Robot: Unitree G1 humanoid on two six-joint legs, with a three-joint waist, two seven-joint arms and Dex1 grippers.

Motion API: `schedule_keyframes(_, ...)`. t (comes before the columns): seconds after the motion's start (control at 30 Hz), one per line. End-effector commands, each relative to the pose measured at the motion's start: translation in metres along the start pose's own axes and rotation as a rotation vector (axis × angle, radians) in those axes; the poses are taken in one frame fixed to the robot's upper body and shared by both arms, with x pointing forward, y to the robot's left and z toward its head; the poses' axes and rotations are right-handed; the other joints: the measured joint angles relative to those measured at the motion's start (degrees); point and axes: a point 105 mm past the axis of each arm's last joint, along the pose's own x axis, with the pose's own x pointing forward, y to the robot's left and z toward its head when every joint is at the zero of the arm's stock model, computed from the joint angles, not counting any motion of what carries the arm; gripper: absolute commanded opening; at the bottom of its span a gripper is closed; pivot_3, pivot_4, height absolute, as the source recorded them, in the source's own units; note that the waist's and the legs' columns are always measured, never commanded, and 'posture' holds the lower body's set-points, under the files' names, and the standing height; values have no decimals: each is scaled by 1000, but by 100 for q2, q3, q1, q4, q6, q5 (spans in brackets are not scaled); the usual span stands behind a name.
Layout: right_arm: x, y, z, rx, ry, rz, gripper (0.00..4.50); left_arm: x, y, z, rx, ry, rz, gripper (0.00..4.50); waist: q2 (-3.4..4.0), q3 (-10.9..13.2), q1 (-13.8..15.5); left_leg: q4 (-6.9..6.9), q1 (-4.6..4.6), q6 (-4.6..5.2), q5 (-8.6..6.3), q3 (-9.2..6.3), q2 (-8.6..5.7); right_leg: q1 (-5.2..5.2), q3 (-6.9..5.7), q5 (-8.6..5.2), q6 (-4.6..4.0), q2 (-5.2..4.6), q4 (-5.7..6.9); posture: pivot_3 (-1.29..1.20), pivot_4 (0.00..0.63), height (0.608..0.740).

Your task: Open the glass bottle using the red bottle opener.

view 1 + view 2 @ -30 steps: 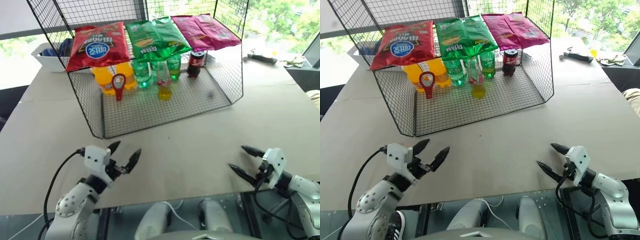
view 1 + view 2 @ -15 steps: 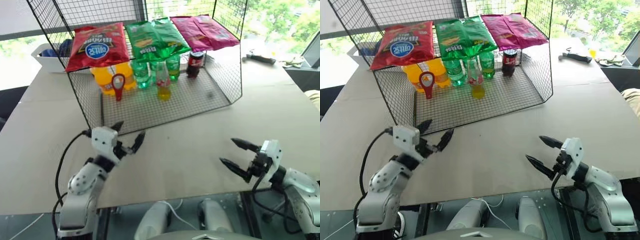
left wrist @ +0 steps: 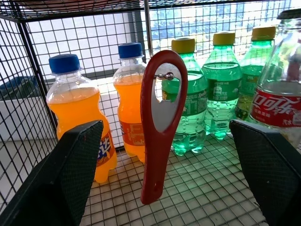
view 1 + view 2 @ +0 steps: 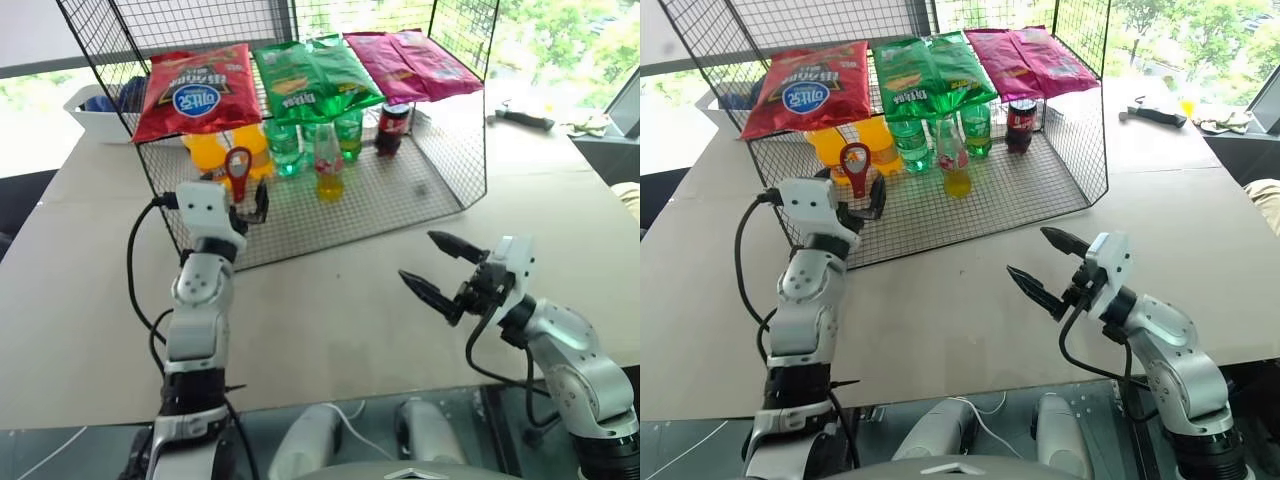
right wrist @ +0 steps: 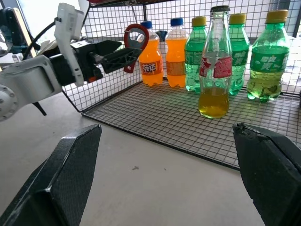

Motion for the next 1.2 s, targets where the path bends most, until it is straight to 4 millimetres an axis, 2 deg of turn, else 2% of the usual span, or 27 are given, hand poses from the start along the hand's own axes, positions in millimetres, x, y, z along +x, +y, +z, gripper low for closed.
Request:
schedule_keyframes(0.03,5,5,18,-29,-56,11,4500,10,7,6,10,-41,16,4431,0,0,-1,2,1,0,0,1,0,1,0,0,0,0,1,0,150,740)
schedule_keyframes(0.17,8,7,20,-28,-60,14,4500,22,4,5,-13,-46,-13,4431,0,0,-5,4,0,0,0,-1,-1,0,-1,0,0,2,3,0,150,740)
schedule_keyframes(0.23,9,8,22,-30,-65,13,4500,23,2,4,-24,-47,-23,3930,0,0,-6,5,-2,0,0,-2,-1,-1,-1,0,0,1,2,0,150,740)
schedule_keyframes(0.3,10,8,24,-31,-76,9,4500,22,0,2,-34,-42,-36,3268,0,0,-11,5,-3,1,0,0,-1,-2,0,0,0,1,2,0,150,740)
schedule_keyframes(0.33,10,8,25,-31,-81,8,4500,21,-1,1,-36,-40,-40,2669,0,0,-12,5,-4,1,0,1,-1,-3,1,0,0,0,1,0,150,740)
schedule_keyframes(0.5,12,11,28,-28,-96,22,4500,18,-1,-2,-33,-33,-45,223,0,0,-11,5,-3,0,0,0,-1,-4,1,1,0,1,4,0,150,740)
schedule_keyframes(0.53,13,12,30,-28,-104,31,4500,18,1,-2,-25,-32,-41,26,0,0,-9,7,-3,0,0,-1,0,-4,1,1,0,1,5,0,150,740)
schedule_keyframes(0.77,18,19,37,-27,-131,76,4500,19,6,8,-42,-72,-8,26,0,0,-9,16,-5,1,0,-1,-2,-2,0,3,2,1,7,0,150,740)
schedule_keyframes(0.83,19,19,37,-41,-121,83,4500,18,3,26,-89,-154,-15,26,0,0,-9,16,-5,1,0,-2,-1,-2,0,3,2,2,7,0,150,740)
schedule_keyframes(1.0,20,19,35,-60,-103,81,4500,18,-3,45,-221,-219,-12,26,-3,2,-1,25,-16,1,0,-9,-1,-4,-6,3,2,1,6,0,150,740)
schedule_keyframes(1.13,20,19,33,-62,-96,80,4500,15,-9,46,-253,-208,-31,26,-5,3,-2,37,-23,1,0,-12,-2,-4,-8,5,3,2,8,0,150,740)
schedule_keyframes(1.2,20,19,32,-68,-87,77,4500,10,-18,42,-290,-189,-73,26,-5,3,-3,43,-24,1,-1,-14,-2,-2,-10,7,3,3,8,0,150,740)
